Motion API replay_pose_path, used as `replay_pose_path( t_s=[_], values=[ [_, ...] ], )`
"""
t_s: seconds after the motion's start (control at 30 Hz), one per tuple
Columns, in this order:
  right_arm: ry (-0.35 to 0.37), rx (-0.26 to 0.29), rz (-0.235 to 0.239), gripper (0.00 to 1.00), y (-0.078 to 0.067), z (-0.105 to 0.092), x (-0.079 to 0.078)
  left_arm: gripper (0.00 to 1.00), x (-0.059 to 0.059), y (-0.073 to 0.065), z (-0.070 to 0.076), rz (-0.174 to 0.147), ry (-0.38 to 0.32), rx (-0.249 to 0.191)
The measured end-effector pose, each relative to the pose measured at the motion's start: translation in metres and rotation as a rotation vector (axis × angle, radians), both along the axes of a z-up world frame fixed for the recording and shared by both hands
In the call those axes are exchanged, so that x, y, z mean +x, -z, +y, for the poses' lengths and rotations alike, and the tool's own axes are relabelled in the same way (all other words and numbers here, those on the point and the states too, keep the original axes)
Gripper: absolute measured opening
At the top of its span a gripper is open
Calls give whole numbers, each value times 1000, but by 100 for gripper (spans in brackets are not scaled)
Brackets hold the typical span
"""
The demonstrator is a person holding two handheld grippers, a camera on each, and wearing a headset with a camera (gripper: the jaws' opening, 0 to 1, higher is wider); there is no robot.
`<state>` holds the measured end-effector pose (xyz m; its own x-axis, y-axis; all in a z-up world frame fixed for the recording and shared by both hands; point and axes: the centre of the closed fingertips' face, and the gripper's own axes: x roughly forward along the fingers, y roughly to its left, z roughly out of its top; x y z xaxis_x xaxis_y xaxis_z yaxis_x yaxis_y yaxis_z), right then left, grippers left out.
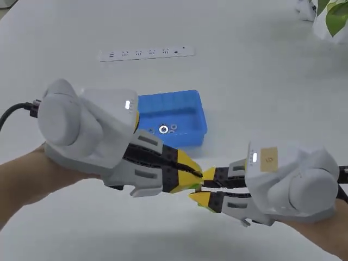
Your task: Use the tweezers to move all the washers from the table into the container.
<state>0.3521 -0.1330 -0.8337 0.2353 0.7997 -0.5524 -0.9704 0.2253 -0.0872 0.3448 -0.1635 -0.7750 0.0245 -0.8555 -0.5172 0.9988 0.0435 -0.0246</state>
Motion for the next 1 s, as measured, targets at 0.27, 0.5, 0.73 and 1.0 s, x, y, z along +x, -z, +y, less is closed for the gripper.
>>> replay_pose_path(
  t_s=[0.27,0.5,0.73,1.0],
  values=[
    [3,-19,4,12,7,-6,1,7,0,8,-5,25,6,-1],
    [17,-12,18,12,10,-9,4,7,2,11,-9,37,12,3],
    [13,-12,29,12,13,-8,3,7,3,14,-9,45,13,10],
    [13,-11,32,12,14,-7,3,7,3,16,-8,47,12,15]
  ],
)
